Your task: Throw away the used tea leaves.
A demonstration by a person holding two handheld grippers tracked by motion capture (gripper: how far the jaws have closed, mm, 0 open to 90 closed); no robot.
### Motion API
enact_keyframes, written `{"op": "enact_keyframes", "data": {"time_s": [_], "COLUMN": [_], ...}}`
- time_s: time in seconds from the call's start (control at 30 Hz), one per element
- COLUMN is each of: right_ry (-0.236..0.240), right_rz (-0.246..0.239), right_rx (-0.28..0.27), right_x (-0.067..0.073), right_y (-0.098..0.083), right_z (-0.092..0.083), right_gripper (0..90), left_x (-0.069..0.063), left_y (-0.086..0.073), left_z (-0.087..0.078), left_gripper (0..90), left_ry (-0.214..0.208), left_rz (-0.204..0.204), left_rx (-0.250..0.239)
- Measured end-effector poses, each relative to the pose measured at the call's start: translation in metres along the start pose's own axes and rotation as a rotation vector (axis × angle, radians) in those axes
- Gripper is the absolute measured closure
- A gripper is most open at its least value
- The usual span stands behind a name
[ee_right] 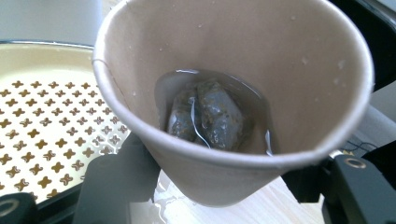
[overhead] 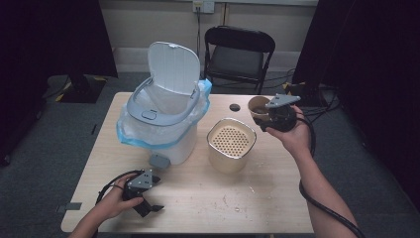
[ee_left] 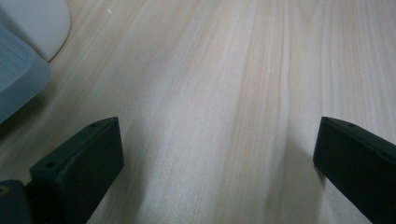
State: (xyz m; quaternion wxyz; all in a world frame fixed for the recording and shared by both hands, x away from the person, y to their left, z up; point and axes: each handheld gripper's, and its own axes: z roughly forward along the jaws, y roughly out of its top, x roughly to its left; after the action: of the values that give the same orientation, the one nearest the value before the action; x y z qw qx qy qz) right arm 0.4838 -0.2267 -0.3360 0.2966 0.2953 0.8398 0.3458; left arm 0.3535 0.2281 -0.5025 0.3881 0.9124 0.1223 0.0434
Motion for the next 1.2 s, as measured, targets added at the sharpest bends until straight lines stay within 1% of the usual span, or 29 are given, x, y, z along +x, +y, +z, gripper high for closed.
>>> {"op": "enact_keyframes", "data": {"time_s": [0.03,0.07,0.13,0.17,0.3,0.33,0.43,0.5,0.53,0.6,0.63,0.73,0.77,0.9,0.97,1.0,1.03,1.1,1.2], "right_ry": [-0.003,-0.007,-0.009,-0.023,-0.055,-0.057,-0.080,-0.097,-0.098,-0.098,-0.082,-0.058,-0.039,0.005,0.020,0.021,0.017,0.026,-0.010], "right_rz": [-0.011,-0.016,-0.020,-0.034,-0.055,-0.053,-0.072,-0.089,-0.099,-0.106,-0.091,-0.077,-0.073,-0.068,-0.087,-0.097,-0.108,-0.122,-0.181], "right_rx": [-0.004,-0.003,0.001,0.001,-0.001,-0.003,-0.004,-0.002,-0.004,-0.011,-0.022,-0.059,-0.078,-0.136,-0.155,-0.156,-0.156,-0.169,-0.162], "right_x": [0.000,0.000,0.000,0.000,0.000,0.000,0.000,0.002,0.002,0.002,0.001,-0.002,-0.003,-0.006,-0.007,-0.008,-0.008,-0.009,-0.009], "right_y": [0.001,0.002,0.002,0.003,0.004,0.004,0.006,0.008,0.008,0.010,0.010,0.008,0.007,0.004,0.004,0.004,0.004,0.004,0.005], "right_z": [0.000,0.000,-0.002,-0.002,-0.005,-0.005,-0.006,-0.007,-0.006,-0.005,-0.004,0.001,0.003,0.007,0.009,0.010,0.011,0.012,0.014], "right_gripper": [39.4,39.4,39.4,39.5,39.6,39.6,39.7,39.8,39.8,39.8,39.9,39.9,39.9,39.9,39.9,40.0,40.0,40.0,40.1], "left_x": [0.000,0.000,0.001,0.001,0.001,0.001,0.001,0.001,0.001,0.001,0.001,0.001,0.000,0.000,0.001,0.000,0.000,0.001,0.001], "left_y": [0.000,0.000,0.000,0.000,0.000,0.000,0.000,0.000,0.000,0.000,0.000,0.000,0.000,0.000,0.000,0.000,0.000,0.000,0.000], "left_z": [0.000,0.000,-0.001,-0.001,0.000,-0.001,-0.001,0.000,0.000,-0.001,-0.001,-0.001,0.000,0.000,0.000,0.001,0.001,0.000,0.001], "left_gripper": [1.0,1.0,1.0,1.0,1.0,1.0,1.0,1.0,1.0,1.0,1.0,1.0,1.0,0.9,0.7,0.6,0.5,0.5,0.5], "left_ry": [-0.001,0.011,0.011,0.011,0.011,0.011,0.011,0.010,0.010,0.011,0.012,0.011,0.000,-0.001,-0.003,-0.005,-0.005,-0.007,-0.006], "left_rz": [0.000,0.010,0.011,0.011,0.010,0.012,0.012,0.010,0.011,0.012,0.012,0.012,0.000,0.002,0.003,0.000,0.000,0.003,0.000], "left_rx": [0.000,0.000,0.001,0.001,0.000,0.001,0.001,0.001,0.001,0.001,0.001,0.001,0.000,0.001,0.001,-0.007,-0.005,0.002,-0.003]}}
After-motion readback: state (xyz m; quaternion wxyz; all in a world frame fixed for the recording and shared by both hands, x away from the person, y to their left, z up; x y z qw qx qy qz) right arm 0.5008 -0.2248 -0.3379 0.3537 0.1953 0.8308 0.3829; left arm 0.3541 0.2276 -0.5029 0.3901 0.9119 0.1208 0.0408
